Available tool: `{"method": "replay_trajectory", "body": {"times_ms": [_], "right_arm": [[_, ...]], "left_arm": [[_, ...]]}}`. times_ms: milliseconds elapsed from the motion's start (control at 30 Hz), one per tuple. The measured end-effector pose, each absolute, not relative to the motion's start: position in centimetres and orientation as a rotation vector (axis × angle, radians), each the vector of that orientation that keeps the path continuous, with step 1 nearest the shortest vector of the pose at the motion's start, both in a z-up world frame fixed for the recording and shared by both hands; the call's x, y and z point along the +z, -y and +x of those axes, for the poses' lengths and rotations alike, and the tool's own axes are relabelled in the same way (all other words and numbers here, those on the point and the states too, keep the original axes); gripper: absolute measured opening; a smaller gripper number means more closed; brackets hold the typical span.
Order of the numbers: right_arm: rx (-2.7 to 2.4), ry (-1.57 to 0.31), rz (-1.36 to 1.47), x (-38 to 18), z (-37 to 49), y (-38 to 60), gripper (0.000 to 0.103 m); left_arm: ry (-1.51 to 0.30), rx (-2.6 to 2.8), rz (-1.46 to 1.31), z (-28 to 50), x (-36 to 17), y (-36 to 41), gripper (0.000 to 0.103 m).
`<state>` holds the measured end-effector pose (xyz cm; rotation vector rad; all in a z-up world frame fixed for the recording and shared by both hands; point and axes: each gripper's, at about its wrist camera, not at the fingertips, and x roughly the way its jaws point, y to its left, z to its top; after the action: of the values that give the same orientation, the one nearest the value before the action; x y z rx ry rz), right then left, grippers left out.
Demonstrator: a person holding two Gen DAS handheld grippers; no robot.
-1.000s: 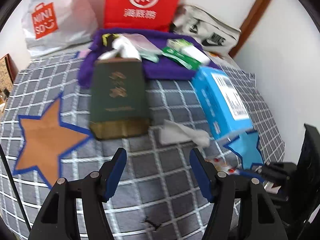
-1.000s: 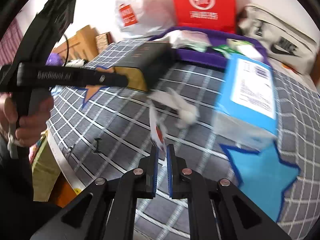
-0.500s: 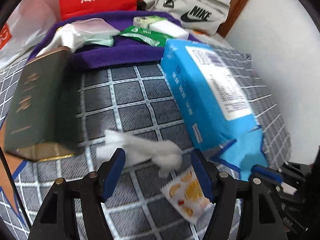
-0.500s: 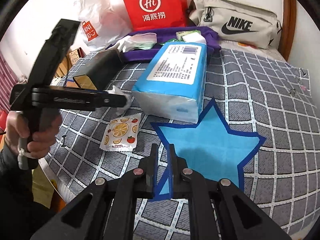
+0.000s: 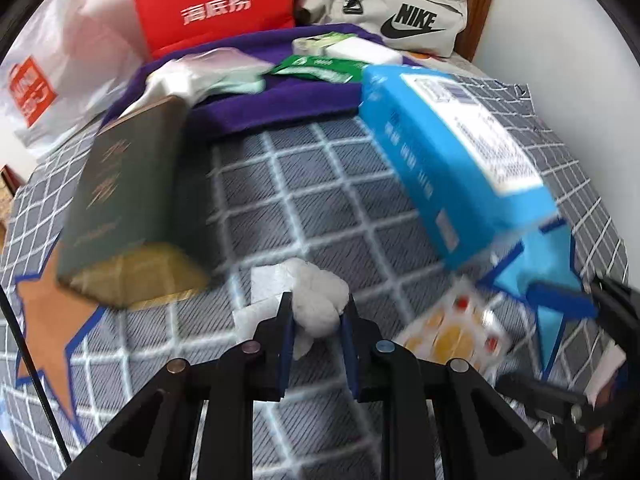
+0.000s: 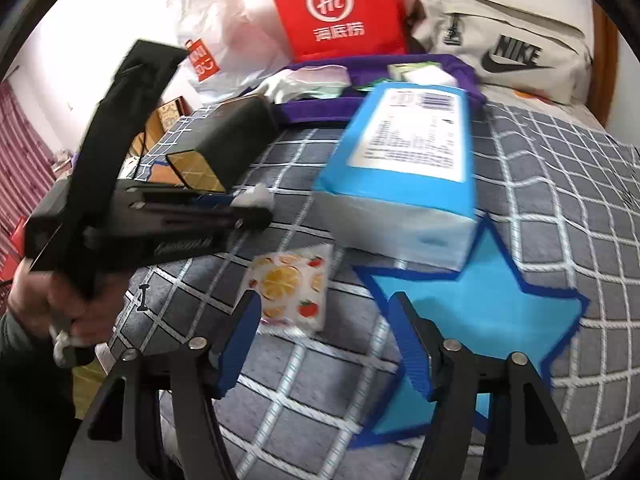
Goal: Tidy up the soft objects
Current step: 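Grasp the white tissue wad with the left gripper while the right gripper grasps the orange-print packet, then carry the tissue wad and snack packets in both grippers over the purple towel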
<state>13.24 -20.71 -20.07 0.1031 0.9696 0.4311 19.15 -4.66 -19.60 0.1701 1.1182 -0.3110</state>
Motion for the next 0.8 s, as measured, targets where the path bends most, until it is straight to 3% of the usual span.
{"method": "replay_trajectory", "body": {"times_ms": [167,267,400,567,633,767,800], "right_arm": [[0.438,-0.995,0.103,-21.0,14.0,18.4,0.075],[0.403,-0.985,0.063,-21.2,14.2,16.8,0.084],[0.310,-0.973,-0.004,-21.6,14.1,15.2,0.085],[0.221,-0.934,-0.092,-21.9,13.3,15.0,0.065],[0.215,-0.935,-0.091,-21.7,13.2,15.4,0.051],[0.228,-0.942,-0.101,-21.5,12.6,16.4,0.038],[0.228,-0.944,-0.108,-21.5,12.3,16.6,0.026]], "left_arm": [[-1.121,-0.276,0.159,17.3,-19.4,1.8,0.021],[-1.110,-0.233,0.168,16.3,-19.3,0.1,0.021],[-1.099,-0.234,0.109,15.1,-19.1,-2.2,0.021],[-1.087,-0.227,0.070,14.6,-19.6,-3.1,0.021],[-1.079,-0.224,0.034,14.6,-19.6,-3.4,0.021],[-1.061,-0.228,0.001,14.3,-19.7,-3.8,0.019],[-1.061,-0.227,-0.010,14.2,-19.7,-3.9,0.019]]}}
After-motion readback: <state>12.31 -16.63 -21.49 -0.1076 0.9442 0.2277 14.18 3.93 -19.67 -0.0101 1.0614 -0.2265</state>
